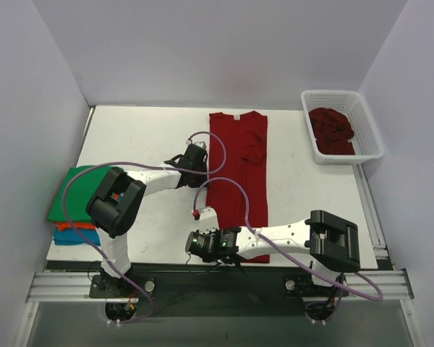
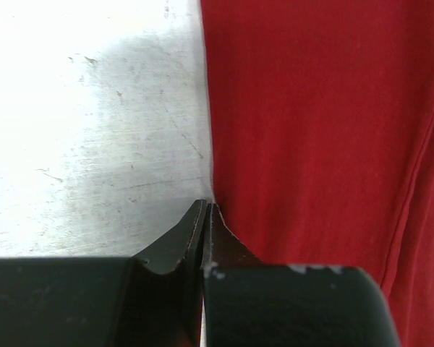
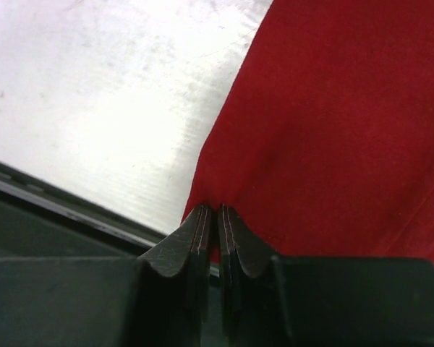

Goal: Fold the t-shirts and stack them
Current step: Rotate the tshirt 90 degrees

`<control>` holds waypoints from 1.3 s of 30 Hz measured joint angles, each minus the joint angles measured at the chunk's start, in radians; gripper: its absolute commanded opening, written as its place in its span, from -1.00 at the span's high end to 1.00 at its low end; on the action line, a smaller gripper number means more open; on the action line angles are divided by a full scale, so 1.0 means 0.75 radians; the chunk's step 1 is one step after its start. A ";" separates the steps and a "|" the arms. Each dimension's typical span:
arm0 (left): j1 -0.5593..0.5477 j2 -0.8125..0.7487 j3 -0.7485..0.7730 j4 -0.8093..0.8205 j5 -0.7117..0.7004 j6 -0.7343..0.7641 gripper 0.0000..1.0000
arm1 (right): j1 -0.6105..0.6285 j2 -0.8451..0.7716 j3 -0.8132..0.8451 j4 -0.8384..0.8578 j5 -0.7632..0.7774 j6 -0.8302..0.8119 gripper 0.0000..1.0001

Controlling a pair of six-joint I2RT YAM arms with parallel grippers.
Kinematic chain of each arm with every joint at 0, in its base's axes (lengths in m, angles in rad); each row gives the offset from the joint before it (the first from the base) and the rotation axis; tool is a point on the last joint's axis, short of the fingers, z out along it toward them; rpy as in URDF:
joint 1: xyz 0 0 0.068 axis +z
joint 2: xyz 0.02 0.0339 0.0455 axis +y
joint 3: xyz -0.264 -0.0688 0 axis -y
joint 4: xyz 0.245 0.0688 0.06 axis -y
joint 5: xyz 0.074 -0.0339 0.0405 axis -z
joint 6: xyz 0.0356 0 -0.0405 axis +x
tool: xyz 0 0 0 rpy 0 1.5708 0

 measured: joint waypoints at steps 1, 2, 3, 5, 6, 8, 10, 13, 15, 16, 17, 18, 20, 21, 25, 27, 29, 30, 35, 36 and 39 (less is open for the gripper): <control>0.004 0.000 0.001 -0.001 0.001 0.000 1.00 | 0.008 -0.008 0.000 -0.001 -0.002 0.001 0.89; 0.008 0.000 0.001 -0.002 0.000 0.001 1.00 | 0.015 -0.014 0.000 0.000 -0.006 0.002 0.88; 0.012 0.000 0.001 -0.004 0.000 0.001 1.00 | 0.021 -0.017 0.000 0.000 -0.013 0.002 0.88; 0.018 0.000 0.003 -0.007 0.000 0.004 1.00 | 0.032 -0.018 0.000 -0.001 -0.025 0.002 0.81; 0.021 0.000 0.004 -0.009 0.000 0.006 1.00 | 0.034 -0.018 0.000 -0.001 -0.032 0.003 0.72; 0.025 0.001 0.007 -0.016 -0.001 0.011 1.00 | 0.034 -0.018 0.000 -0.001 -0.038 0.006 0.57; 0.026 0.001 0.009 -0.019 -0.001 0.012 1.00 | 0.034 -0.018 0.000 -0.001 -0.051 0.013 0.28; 0.030 0.001 0.010 -0.021 0.003 0.017 1.00 | 0.033 -0.044 -0.013 0.001 -0.063 0.017 0.00; 0.034 0.001 0.010 -0.021 0.006 0.022 0.80 | 0.031 -0.104 -0.044 0.001 -0.068 0.021 -0.03; 0.035 -0.001 0.010 -0.024 0.007 0.025 0.67 | 0.026 -0.145 -0.069 0.002 -0.070 0.026 -0.03; 0.038 -0.006 0.010 -0.032 0.007 0.035 0.30 | 0.021 -0.196 -0.095 -0.004 -0.069 0.035 -0.03; 0.041 -0.014 0.008 -0.044 0.008 0.046 0.15 | 0.015 -0.251 -0.123 -0.007 -0.069 0.043 -0.03; 0.051 -0.047 -0.003 -0.058 0.008 0.045 -0.06 | -0.005 -0.372 -0.185 -0.017 -0.065 0.065 -0.02; 0.061 -0.078 -0.017 -0.066 0.014 0.046 -0.10 | -0.021 -0.440 -0.219 -0.030 -0.061 0.082 -0.01; 0.094 -0.244 -0.111 -0.079 0.017 0.021 -0.16 | -0.087 -0.693 -0.394 -0.046 -0.050 0.167 0.12; 0.101 -0.340 -0.180 -0.075 0.019 -0.001 -0.12 | -0.130 -0.839 -0.511 -0.070 -0.050 0.216 0.15; 0.102 -0.442 -0.268 -0.073 0.029 -0.031 -0.09 | -0.172 -1.000 -0.622 -0.120 -0.049 0.267 0.15; 0.102 -0.492 -0.320 -0.069 0.036 -0.043 -0.04 | -0.185 -1.085 -0.671 -0.139 -0.050 0.290 0.15; 0.093 -0.683 -0.578 -0.076 0.112 -0.106 0.07 | -0.255 -1.524 -0.838 -0.329 -0.049 0.405 0.15; 0.087 -0.716 -0.626 -0.084 0.123 -0.115 0.07 | -0.264 -1.580 -0.846 -0.365 -0.049 0.422 0.15; 0.042 -0.827 -0.747 -0.125 0.150 -0.144 0.08 | -0.287 -1.661 -0.865 -0.443 -0.053 0.461 0.15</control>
